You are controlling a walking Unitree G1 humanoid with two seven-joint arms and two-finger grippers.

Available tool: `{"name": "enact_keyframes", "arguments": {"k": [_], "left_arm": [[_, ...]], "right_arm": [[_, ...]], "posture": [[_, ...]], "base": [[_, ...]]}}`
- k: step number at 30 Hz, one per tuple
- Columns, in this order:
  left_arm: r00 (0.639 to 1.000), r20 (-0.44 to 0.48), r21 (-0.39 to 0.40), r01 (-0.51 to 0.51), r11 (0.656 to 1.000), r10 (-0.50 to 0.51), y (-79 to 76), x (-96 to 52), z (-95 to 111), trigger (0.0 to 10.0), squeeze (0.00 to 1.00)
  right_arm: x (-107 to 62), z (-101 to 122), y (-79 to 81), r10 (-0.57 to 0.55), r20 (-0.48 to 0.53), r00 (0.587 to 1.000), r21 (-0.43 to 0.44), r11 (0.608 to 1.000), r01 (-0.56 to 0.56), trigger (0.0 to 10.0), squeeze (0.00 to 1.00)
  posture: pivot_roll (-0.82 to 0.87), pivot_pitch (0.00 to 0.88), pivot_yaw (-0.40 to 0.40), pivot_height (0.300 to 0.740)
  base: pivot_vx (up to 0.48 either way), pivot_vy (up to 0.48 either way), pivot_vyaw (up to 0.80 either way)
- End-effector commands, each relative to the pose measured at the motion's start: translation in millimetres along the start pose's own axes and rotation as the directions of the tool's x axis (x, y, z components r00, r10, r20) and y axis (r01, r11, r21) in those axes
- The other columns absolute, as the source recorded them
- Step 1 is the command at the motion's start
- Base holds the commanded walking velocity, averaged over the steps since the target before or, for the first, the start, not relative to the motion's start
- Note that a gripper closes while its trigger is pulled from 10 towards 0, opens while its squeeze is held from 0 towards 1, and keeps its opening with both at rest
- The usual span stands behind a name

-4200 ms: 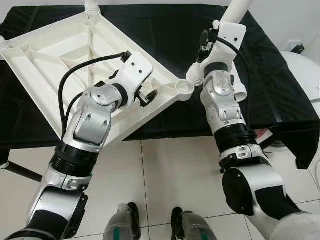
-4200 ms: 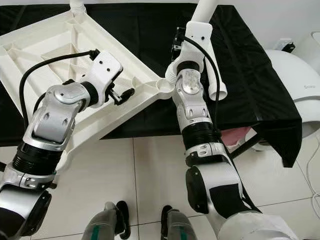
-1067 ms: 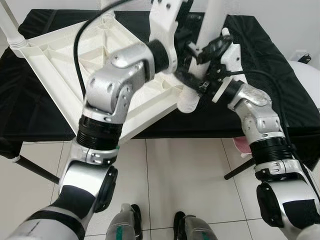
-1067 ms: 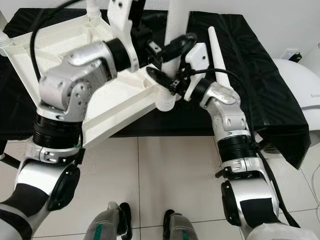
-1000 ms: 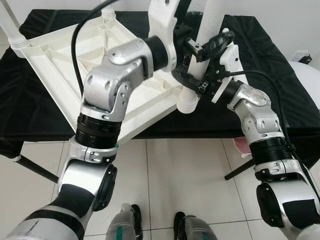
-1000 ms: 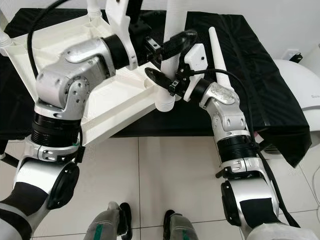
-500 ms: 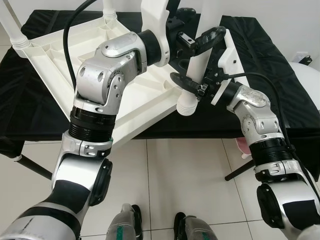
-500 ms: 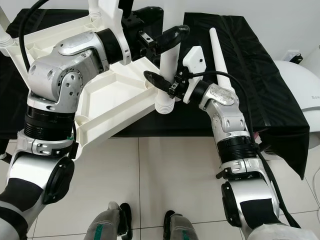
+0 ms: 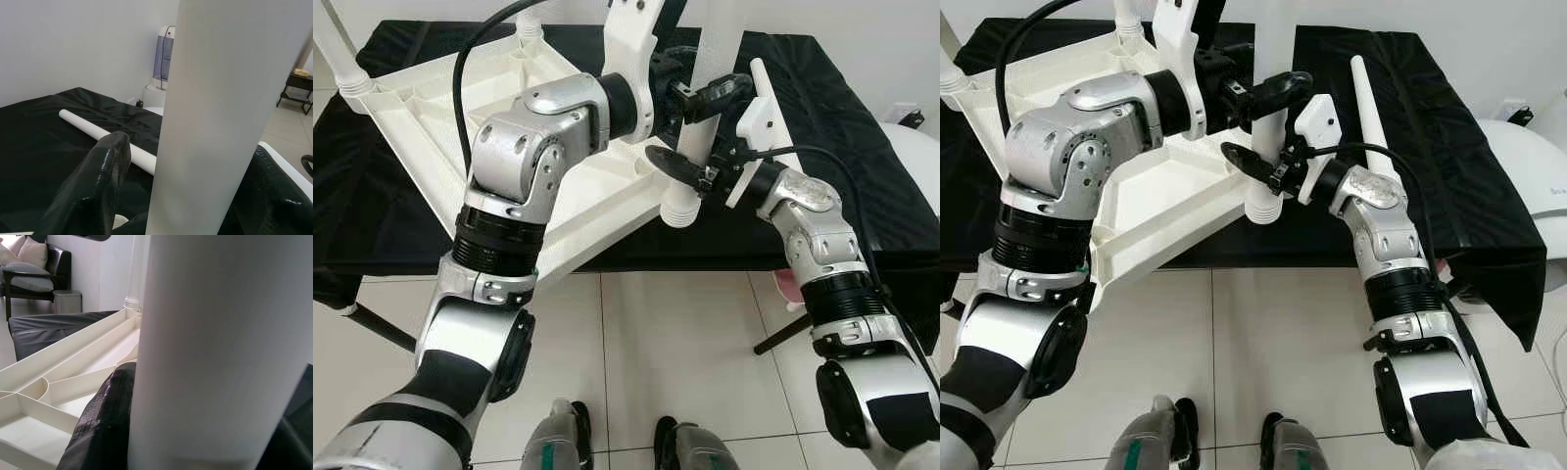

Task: Building children table

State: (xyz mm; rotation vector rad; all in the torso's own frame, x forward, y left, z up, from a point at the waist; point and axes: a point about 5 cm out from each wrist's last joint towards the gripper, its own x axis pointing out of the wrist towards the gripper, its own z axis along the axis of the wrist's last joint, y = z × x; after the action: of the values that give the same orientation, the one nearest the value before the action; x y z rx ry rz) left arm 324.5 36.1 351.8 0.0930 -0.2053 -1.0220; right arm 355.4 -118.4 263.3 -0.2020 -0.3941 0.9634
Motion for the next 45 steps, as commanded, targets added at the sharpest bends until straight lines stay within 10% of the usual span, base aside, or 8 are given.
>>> {"name": "enact_keyframes", "arguments": {"k": [1,17,18,31,32,38,39,45], "left_arm": [[0.999,0.006,0.009,0.036,0.999,-0.036,-5.9,4.1,5,0.0,0.0],[1.0,-0.009,0.017,0.03,0.999,-0.029,-2.8,5.2,6,0.0,0.0],[0.999,-0.015,0.019,0.03,0.999,-0.03,-2.7,5.3,6,10.0,0.0],[0.999,-0.038,0.031,0.023,0.999,-0.022,-2.0,5.9,5,10.0,0.0],[0.999,-0.038,0.036,0.021,0.999,-0.02,-2.1,5.6,5,10.0,0.0],[0.999,-0.033,0.042,0.011,0.999,-0.01,-0.7,5.3,6,10.0,0.0],[1.0,-0.031,0.044,0.005,0.999,-0.004,0.3,5.3,7,10.0,0.0],[0.999,-0.015,0.053,-0.031,0.998,0.032,6.3,3.6,11,10.0,0.0]], "right_arm": [[-3.1,5,-1.1,-0.004,0.018,1.0,-0.031,1.0,0.005,10.0,0.0],[-5.0,5,-3.8,-0.02,0.02,1.0,-0.038,0.999,0.021,10.0,0.0],[-5.1,5,-4.0,-0.023,0.021,1.0,-0.037,0.999,0.023,10.0,0.0],[-5.2,5,-6.8,-0.047,0.022,0.999,0.0,0.999,0.047,10.0,0.0],[-5.5,5,-7.6,-0.051,0.025,0.998,0.022,0.999,0.05,10.0,1.0],[-6.0,7,-10.0,-0.072,0.031,0.997,0.008,0.997,0.072,10.0,0.92],[-6.2,7,-10.7,-0.08,0.032,0.996,-0.006,0.997,0.08,10.0,0.0],[-6.3,7,-10.5,-0.117,0.035,0.992,-0.015,0.993,0.118,10.0,0.0]], "posture": [[-0.05,0.122,-0.017,0.74],[-0.05,0.126,-0.017,0.74],[-0.05,0.126,-0.017,0.74],[-0.04,0.126,-0.019,0.74],[-0.05,0.125,-0.019,0.74],[-0.05,0.123,-0.018,0.74],[-0.05,0.123,-0.018,0.74],[-0.04,0.116,-0.022,0.74]], "base": [[0.0,0.0,0.0],[0.0,0.0,0.0],[0.0,0.0,0.0],[0.0,0.0,0.0],[0.0,0.0,0.0],[0.0,0.0,0.0],[0.0,0.0,0.0],[0.0,0.0,0.0]]}}
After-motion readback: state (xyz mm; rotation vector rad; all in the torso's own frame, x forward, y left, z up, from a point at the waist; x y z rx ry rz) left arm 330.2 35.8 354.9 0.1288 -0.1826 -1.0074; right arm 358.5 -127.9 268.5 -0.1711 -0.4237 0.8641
